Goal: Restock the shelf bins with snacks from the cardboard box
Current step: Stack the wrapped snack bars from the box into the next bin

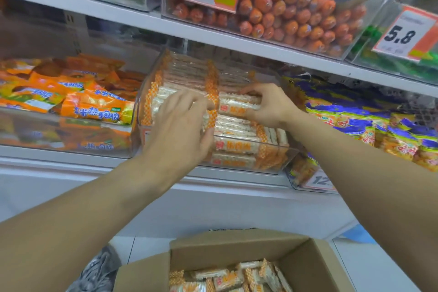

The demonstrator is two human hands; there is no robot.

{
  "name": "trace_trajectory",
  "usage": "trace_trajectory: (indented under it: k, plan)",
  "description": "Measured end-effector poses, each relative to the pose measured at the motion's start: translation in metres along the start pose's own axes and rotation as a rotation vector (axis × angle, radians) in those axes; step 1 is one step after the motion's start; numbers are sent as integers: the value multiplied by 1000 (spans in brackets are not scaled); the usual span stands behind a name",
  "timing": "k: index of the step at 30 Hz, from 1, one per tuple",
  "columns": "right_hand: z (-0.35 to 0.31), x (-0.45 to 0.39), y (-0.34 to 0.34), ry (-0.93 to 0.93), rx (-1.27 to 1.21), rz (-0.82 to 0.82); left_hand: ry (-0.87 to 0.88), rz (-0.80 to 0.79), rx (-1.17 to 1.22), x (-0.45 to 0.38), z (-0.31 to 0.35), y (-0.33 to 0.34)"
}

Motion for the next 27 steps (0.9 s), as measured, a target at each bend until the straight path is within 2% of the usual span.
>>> trace_trajectory:
  k: [5, 11, 16, 19, 24, 27]
  plan:
    - [0, -2, 16, -8, -33, 28, 78, -10, -29, 7, -17, 13]
    - [4, -11, 24, 18, -88, 102, 70, 7, -32, 8, -22, 16]
    - [5, -20, 29, 50, 31, 101, 45, 9, -30, 7, -21, 19]
    - [6, -21, 38, -13, 97, 70, 26, 4, -25, 6, -20, 19]
    - [5, -15, 45, -99, 98, 229, 20, 5, -21, 8, -20, 20]
    - [-9, -12, 47, -100, 168, 271, 23, -2, -20, 8, -20, 20]
Point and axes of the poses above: each hand's wrist, its own x-axis away from the middle knuckle, its own y-axis out of the palm, z = x × y, the point moved 2 cm from there along -x, towards the middle knuckle, and after that the axes turned 3 degrees about z, right-handed, at the moved point
